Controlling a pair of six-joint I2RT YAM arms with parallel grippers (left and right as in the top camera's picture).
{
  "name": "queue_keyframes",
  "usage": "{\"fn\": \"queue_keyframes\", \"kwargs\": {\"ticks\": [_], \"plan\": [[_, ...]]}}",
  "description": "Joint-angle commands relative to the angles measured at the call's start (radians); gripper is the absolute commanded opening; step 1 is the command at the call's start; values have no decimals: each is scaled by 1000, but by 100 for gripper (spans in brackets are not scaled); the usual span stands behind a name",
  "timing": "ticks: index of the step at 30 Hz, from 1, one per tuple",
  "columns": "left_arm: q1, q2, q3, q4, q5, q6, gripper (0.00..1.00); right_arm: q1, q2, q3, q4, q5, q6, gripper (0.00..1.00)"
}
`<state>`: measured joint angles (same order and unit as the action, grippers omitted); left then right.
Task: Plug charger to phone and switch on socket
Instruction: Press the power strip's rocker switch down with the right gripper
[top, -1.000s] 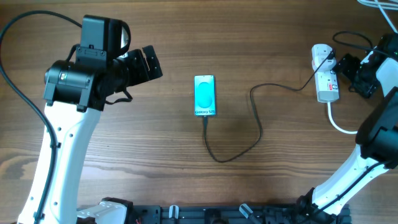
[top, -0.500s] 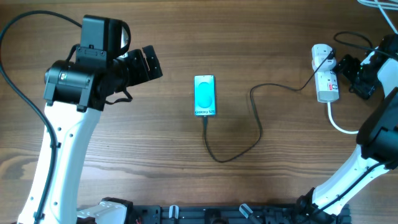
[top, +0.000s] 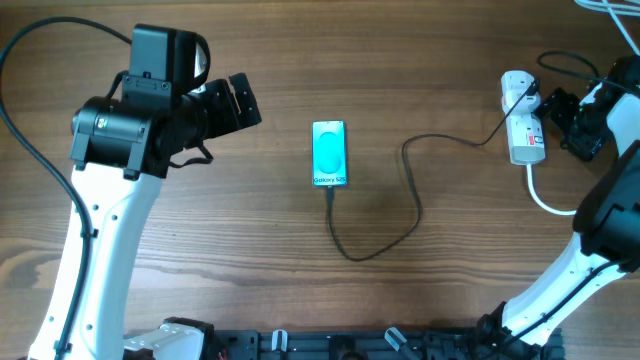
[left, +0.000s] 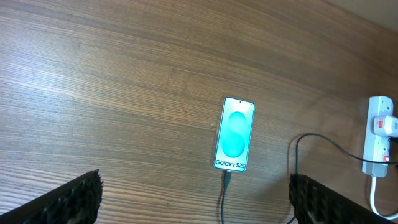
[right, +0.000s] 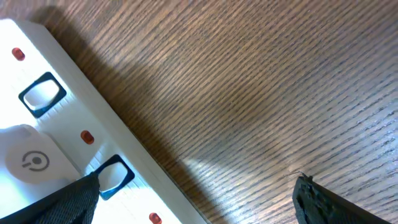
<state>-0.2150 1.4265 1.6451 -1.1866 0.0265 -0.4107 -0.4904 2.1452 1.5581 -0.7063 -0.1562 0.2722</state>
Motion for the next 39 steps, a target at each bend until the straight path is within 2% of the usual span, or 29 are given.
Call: {"fn": "queue_keyframes", "kwargs": {"ticks": [1, 39], "plan": [[2, -5, 5, 0, -13, -16, 100, -13, 24, -14, 14, 51, 27, 100], [2, -5, 5, 0, -13, -16, 100, -12, 24, -75, 58, -96, -11, 100]]}}
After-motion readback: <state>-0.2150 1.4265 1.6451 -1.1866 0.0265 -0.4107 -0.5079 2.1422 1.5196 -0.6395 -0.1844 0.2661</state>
